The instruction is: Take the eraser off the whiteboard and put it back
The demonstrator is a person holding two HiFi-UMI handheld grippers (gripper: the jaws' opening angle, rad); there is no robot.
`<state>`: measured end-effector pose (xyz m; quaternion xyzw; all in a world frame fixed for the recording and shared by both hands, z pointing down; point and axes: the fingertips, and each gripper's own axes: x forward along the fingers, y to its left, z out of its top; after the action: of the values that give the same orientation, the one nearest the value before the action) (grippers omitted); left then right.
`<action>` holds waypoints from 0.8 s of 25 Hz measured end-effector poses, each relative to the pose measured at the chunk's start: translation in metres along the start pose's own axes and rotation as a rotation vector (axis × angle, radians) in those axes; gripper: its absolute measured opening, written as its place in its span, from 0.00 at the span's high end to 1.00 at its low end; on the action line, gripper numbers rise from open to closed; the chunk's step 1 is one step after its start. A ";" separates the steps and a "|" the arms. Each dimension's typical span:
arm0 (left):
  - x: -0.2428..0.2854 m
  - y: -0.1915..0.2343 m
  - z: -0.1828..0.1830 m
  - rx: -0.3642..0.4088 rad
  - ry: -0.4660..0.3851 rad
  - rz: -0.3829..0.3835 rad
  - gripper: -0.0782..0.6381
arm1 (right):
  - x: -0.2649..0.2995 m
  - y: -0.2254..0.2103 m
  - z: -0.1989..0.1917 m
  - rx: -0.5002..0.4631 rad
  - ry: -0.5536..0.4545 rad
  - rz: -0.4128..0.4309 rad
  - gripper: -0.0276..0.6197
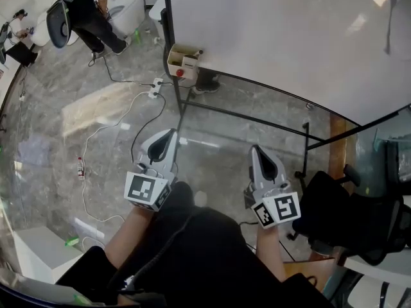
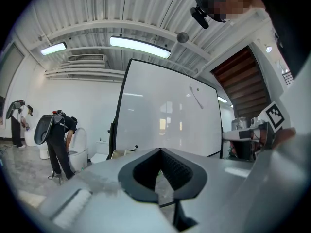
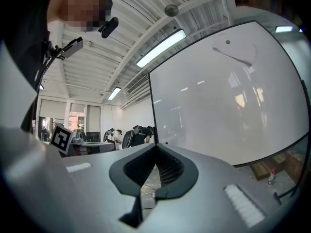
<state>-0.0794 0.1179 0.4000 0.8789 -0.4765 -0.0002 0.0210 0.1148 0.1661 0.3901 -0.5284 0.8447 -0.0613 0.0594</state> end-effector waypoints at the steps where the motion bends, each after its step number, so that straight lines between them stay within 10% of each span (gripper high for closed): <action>1: 0.000 -0.001 -0.001 0.001 0.004 0.001 0.88 | -0.001 -0.002 -0.001 0.001 0.003 -0.002 0.94; 20: 0.040 0.029 -0.002 -0.001 0.025 0.006 0.88 | 0.040 -0.013 -0.001 0.007 0.012 0.027 0.94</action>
<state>-0.0820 0.0686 0.4041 0.8775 -0.4788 0.0106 0.0274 0.1088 0.1242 0.3918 -0.5165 0.8518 -0.0666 0.0568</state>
